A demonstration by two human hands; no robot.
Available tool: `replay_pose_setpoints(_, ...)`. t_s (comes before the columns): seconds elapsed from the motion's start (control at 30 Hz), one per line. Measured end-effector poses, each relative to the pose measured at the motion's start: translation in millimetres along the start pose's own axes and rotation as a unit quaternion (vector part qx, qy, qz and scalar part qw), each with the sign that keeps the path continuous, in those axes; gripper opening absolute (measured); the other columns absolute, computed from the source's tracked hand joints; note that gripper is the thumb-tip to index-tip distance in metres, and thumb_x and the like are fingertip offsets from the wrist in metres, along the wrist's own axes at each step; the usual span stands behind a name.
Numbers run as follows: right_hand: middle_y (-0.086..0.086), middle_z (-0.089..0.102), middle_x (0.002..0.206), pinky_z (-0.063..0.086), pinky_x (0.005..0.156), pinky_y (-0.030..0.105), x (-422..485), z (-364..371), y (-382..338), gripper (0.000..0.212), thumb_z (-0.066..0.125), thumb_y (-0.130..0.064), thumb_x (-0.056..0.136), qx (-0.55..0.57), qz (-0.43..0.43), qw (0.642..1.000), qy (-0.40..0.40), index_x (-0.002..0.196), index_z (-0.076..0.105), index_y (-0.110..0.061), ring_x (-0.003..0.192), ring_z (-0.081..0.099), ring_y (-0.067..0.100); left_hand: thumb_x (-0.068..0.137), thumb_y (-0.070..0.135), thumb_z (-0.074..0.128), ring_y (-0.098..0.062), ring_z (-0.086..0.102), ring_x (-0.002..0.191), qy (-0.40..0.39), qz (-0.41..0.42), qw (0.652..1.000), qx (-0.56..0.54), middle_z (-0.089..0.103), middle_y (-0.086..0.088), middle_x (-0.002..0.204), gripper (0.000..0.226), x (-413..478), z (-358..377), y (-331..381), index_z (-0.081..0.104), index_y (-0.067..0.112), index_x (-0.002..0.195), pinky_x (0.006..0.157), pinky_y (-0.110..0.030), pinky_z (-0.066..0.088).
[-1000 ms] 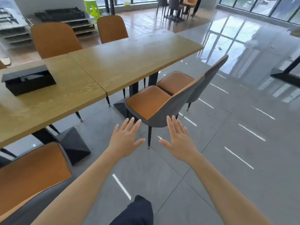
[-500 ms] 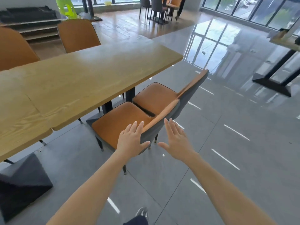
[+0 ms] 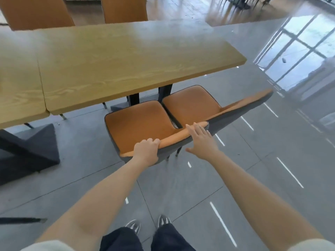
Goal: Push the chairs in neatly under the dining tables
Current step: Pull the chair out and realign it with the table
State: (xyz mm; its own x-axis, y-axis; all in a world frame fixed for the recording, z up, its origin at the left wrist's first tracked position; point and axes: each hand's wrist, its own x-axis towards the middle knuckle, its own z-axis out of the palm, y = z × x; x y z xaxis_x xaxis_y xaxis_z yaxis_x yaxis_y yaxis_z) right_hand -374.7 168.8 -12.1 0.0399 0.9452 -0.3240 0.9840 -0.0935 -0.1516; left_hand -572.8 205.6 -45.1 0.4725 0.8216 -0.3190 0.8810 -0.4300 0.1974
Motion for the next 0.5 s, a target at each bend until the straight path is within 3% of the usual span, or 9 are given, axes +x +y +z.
replay_pose_setpoints(0.13, 0.006, 0.026, 0.152, 0.011, 0.117, 0.047, 27.0, 0.3, 28.4, 0.07, 0.064, -0.029, 0.085, -0.035, -0.071, 0.997, -0.024, 0.142, 0.024, -0.026, 0.143, 0.014, 0.026, 0.08, 0.013, 0.057, -0.029, 0.058, 0.087, 0.013, -0.043, 0.999, -0.007, 0.058, -0.008, 0.097, 0.025, 0.4, 3.5, 6.2, 0.049, 0.014, 0.103, 0.06, -0.032, 0.04)
replay_pose_setpoints(0.27, 0.002, 0.044, 0.138, 0.021, 0.112, 0.04, 43.3, -4.7, 47.2, 0.055, 0.064, -0.026, 0.084, -0.061, -0.13, 0.99, 0.001, 0.133, 0.039, -0.025, 0.132, 0.034, 0.024, 0.08, 0.007, 0.053, -0.029, 0.058, 0.088, 0.003, -0.056, 0.998, 0.004, 0.057, -0.008, 0.098, 0.026, -3.0, 3.0, 8.2, 0.047, 0.014, 0.105, 0.059, -0.033, 0.035)
replay_pose_setpoints(0.4, 0.003, 0.049, 0.132, 0.03, 0.106, 0.04, 46.0, -0.3, 44.2, 0.051, 0.064, -0.026, 0.083, -0.075, -0.15, 0.985, -0.029, 0.13, 0.042, -0.026, 0.124, 0.044, 0.026, 0.082, 0.005, 0.05, -0.028, 0.059, 0.089, -0.012, -0.059, 0.998, 0.034, 0.057, -0.008, 0.101, 0.029, -16.8, 5.1, -2.7, 0.047, 0.014, 0.109, 0.059, -0.033, 0.037)
replay_pose_setpoints(0.5, 0.004, 0.052, 0.127, 0.043, 0.093, 0.039, 36.2, 11.9, 25.2, 0.049, 0.06, -0.023, 0.085, -0.096, -0.181, 0.977, -0.056, 0.13, 0.041, -0.027, 0.113, 0.052, 0.027, 0.082, 0.004, 0.049, -0.029, 0.06, 0.087, -0.019, -0.063, 0.997, 0.047, 0.057, -0.008, 0.099, 0.029, -40.1, 8.8, -24.9, 0.047, 0.016, 0.109, 0.063, -0.038, 0.047)
